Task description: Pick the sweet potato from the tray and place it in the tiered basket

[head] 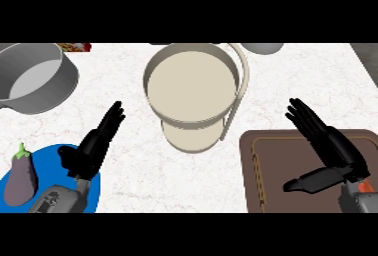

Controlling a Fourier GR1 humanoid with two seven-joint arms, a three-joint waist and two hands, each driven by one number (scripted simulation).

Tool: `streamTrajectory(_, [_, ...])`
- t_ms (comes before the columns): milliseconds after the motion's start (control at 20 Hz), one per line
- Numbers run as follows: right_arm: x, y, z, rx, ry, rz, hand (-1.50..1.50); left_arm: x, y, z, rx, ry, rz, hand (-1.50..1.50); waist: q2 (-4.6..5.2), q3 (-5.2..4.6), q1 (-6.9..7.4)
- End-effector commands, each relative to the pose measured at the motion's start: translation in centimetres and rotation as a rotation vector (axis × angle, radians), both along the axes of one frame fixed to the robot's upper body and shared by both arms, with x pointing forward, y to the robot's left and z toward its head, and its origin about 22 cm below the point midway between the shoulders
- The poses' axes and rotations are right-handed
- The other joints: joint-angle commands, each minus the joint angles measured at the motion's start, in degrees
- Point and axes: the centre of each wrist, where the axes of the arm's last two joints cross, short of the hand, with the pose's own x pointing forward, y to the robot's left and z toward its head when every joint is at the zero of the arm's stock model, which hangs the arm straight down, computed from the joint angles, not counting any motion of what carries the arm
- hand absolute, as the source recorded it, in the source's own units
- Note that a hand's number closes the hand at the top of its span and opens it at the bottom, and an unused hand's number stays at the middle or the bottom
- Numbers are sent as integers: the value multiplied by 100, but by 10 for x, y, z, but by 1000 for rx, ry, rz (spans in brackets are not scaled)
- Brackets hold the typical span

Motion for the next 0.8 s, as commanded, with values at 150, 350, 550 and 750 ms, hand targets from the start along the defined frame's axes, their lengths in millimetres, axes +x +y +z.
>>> streamTrajectory(150, [-10,-52,80,-280,-199,60,-150,-10,-7,-16,-27,19,1,0,-33,-4,-43])
streamTrajectory(350, [-4,-67,151,-714,-203,81,-150,-1,-7,-5,-16,20,-13,0,-38,-23,-36])
streamTrajectory(550, [-21,-57,185,-1083,-121,233,-150,-3,0,-6,-15,37,-9,0,-82,-28,-141])
streamTrajectory(750, [-27,-53,213,-1318,-33,317,-150,-9,-4,-10,10,26,-12,0,-40,-12,-33])
